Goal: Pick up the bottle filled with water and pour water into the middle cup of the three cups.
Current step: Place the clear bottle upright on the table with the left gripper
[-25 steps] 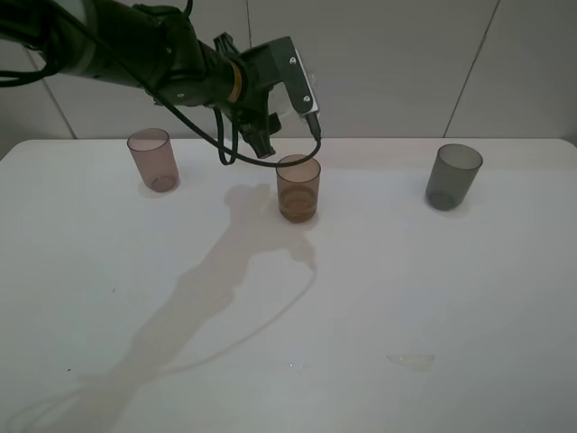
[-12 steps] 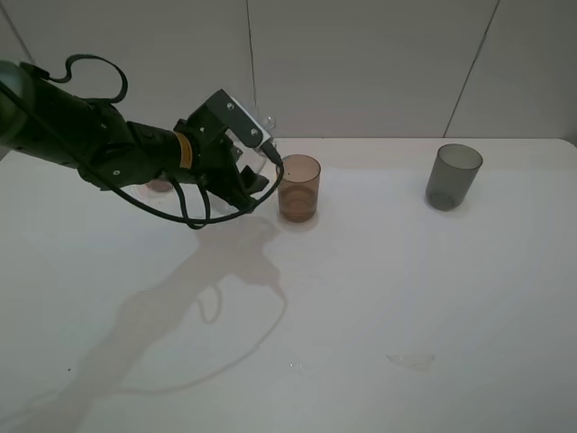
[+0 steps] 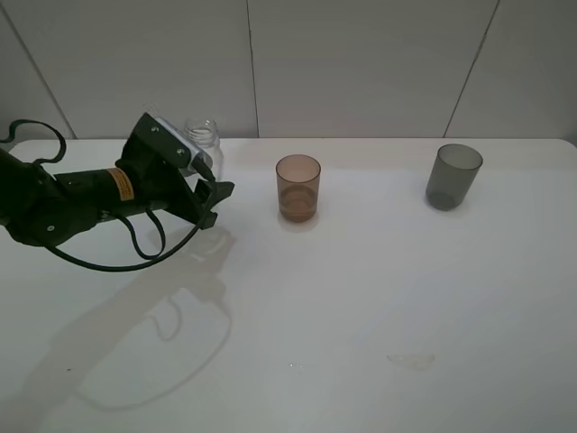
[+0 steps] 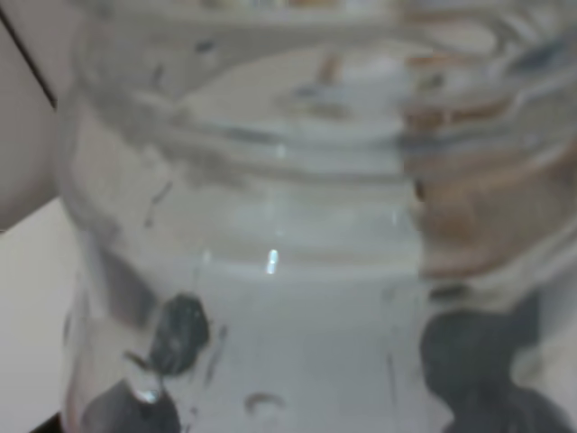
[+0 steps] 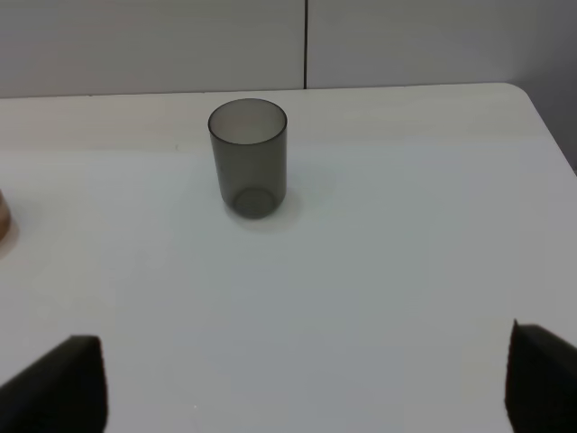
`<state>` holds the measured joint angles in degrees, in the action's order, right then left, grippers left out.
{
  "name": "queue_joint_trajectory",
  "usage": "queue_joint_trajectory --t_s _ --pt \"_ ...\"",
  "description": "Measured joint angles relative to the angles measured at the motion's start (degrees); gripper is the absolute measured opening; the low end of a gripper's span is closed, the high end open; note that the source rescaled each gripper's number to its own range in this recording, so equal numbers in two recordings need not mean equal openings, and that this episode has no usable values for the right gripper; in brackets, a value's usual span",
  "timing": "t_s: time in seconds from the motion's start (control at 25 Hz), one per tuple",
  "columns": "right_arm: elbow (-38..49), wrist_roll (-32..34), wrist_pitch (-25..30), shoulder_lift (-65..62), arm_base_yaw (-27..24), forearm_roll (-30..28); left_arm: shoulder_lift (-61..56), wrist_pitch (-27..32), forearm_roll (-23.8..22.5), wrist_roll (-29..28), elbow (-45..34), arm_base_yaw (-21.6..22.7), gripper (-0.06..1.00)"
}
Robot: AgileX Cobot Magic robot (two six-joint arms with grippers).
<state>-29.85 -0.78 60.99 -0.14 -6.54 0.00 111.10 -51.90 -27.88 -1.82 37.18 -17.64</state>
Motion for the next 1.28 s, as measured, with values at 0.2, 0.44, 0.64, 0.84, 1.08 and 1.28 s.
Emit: queue_joint_trajectory --t_s 0.2,0.44,0.64,0.84,1.08,1.28 --pt "0.00 0.00 0.00 0.00 0.00 0.00 0.00 -8.33 1.08 0.31 -1.47 3.14 0.01" --pt "0.00 0.00 0.00 0.00 0.00 0.00 4.53 -13.52 1.18 -0.10 -1.47 3.83 0.01" --pt "0.00 0.00 0.00 0.00 0.00 0.00 8.97 -16.07 1.59 -0.26 -1.53 3.83 0.01" --pt "0.00 0.00 0.00 0.00 0.00 0.00 10.69 -16.41 2.24 -0.26 -1.53 3.83 0.01" --pt "0.00 0.00 0.00 0.00 0.00 0.00 11.11 -16.42 1.92 -0.26 -1.53 3.83 0.01" --pt "0.00 0.00 0.00 0.00 0.00 0.00 11.11 -16.42 1.96 -0.26 -1.53 3.83 0.05"
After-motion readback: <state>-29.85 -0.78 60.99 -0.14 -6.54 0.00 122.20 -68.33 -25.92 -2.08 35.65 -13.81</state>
